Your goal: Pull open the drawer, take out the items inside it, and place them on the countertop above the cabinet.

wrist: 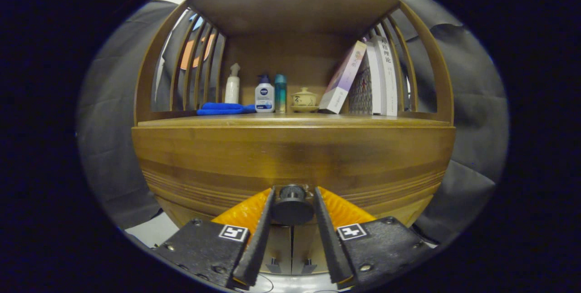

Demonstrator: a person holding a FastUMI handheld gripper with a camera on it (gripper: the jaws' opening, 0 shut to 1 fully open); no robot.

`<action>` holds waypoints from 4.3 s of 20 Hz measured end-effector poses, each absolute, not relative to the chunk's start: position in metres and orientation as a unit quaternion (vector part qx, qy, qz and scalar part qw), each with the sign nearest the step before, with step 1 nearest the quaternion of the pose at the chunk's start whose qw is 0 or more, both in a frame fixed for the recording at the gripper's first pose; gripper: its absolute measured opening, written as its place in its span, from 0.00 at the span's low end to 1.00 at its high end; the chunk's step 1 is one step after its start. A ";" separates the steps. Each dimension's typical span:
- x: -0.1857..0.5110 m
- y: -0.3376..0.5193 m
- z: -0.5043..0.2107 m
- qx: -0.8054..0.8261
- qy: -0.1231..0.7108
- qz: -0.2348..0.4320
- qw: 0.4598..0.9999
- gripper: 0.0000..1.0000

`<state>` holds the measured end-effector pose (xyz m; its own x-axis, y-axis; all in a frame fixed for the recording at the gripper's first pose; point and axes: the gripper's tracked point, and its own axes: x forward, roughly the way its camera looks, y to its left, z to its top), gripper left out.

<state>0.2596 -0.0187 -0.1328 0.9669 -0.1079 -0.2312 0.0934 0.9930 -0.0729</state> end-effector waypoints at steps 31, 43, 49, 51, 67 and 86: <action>0.137 -0.012 -0.134 -0.018 0.152 -0.058 0.986 0.39; 0.084 -0.003 -0.142 -0.016 0.170 -0.045 0.984 0.39; 0.067 0.000 -0.144 -0.017 0.175 -0.041 0.984 0.38; 0.062 0.000 -0.144 -0.014 0.176 -0.042 0.983 0.38; 0.037 0.004 -0.113 -0.048 0.167 -0.012 0.985 0.85; 0.183 0.020 0.038 -0.079 0.250 0.061 0.963 1.00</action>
<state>0.1834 0.0202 0.0378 0.8679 0.0779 -0.4906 -0.1569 0.9800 -0.1220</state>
